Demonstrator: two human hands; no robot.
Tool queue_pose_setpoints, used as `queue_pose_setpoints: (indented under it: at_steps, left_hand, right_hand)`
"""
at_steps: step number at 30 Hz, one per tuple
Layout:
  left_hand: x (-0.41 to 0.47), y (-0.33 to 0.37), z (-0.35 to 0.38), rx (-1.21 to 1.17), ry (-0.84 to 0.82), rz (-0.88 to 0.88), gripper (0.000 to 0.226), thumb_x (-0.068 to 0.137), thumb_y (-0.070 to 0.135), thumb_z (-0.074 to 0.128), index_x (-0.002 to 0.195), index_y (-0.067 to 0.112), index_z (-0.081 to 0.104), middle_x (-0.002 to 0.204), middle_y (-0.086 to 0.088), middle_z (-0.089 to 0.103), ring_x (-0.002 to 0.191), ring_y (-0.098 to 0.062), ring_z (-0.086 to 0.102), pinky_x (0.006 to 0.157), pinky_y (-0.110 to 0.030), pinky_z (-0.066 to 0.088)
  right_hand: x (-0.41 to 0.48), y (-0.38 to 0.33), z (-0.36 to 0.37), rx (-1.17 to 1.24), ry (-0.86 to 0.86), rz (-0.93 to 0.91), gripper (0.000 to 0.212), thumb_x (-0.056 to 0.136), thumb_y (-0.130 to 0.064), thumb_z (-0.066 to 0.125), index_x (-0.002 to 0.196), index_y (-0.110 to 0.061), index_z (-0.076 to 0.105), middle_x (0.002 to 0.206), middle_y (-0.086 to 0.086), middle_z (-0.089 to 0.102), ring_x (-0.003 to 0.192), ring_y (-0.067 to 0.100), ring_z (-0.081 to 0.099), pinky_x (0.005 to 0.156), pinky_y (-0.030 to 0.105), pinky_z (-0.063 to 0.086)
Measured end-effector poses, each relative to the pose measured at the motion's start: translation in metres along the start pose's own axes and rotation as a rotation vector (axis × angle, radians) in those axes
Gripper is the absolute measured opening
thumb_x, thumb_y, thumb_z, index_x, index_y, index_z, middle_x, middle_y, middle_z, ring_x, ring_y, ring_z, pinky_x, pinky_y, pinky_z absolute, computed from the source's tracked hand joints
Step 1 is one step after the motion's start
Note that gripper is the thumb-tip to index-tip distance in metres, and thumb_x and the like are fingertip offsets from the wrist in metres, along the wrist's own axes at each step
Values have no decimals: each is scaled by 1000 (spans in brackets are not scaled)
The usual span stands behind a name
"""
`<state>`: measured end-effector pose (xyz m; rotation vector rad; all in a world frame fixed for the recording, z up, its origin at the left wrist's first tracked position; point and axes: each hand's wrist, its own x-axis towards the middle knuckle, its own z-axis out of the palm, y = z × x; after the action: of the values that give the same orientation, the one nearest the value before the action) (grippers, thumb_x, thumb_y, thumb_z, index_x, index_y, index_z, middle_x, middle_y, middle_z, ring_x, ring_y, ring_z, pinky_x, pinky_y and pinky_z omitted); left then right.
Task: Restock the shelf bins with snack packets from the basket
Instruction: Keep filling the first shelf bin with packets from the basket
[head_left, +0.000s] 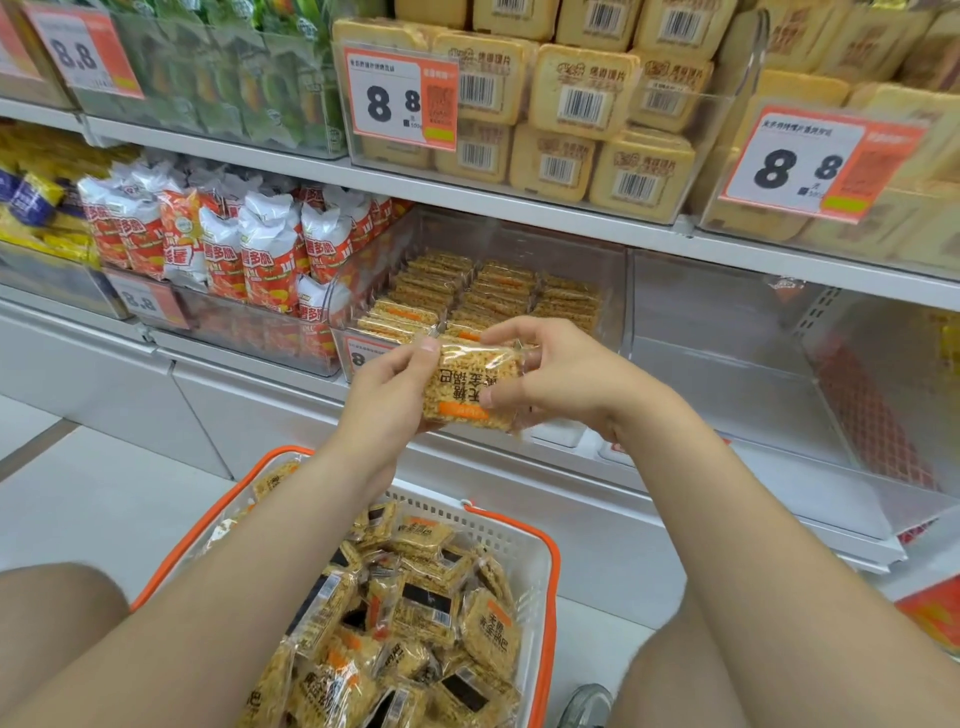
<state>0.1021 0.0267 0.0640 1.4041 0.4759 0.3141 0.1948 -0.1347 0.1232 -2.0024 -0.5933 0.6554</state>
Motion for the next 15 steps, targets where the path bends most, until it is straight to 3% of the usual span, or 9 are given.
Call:
queue_pose_setpoints:
  at_steps: [5, 8, 10, 13, 15]
  left_hand:
    - [2, 1, 3, -62, 13, -160, 24, 102, 31, 55, 101, 14, 72, 91, -7, 77, 81, -22, 72, 81, -39, 55]
    - [-2, 1, 6, 12, -113, -132, 18, 101, 25, 57, 106, 16, 72, 91, -5, 77, 78, -22, 70, 74, -37, 53]
    - [-3, 0, 7, 30, -206, -42, 18, 102, 20, 64, 119, 18, 70, 99, -5, 78, 84, -24, 73, 74, -38, 55]
    - [-2, -3, 6, -7, -266, 58, 32, 102, 16, 67, 134, 19, 62, 116, -7, 78, 101, -25, 75, 82, -37, 58]
    - [-1, -4, 8, -2, -276, 84, 33, 102, 18, 67, 135, 20, 61, 118, -3, 78, 108, -23, 75, 84, -34, 58]
  right_hand:
    - [2, -2, 0, 105, 378, -104, 61, 79, -20, 90, 129, -31, 57, 107, 1, 70, 89, 13, 74, 72, 33, 63]
    - [6, 2, 2, 142, 364, -171, 48, 84, -23, 87, 125, -24, 63, 91, -2, 77, 83, 12, 76, 71, 33, 62]
    - [9, 6, 6, 23, 339, -217, 43, 86, -27, 85, 124, -23, 65, 93, -4, 78, 87, 12, 76, 78, 37, 62]
    - [11, 9, 7, -37, 271, -187, 71, 82, -31, 86, 143, -33, 50, 111, -3, 76, 95, 13, 75, 84, 41, 63]
    - [10, 9, 5, 8, 246, -147, 71, 85, -22, 85, 145, -27, 47, 106, -2, 78, 93, 13, 76, 85, 42, 64]
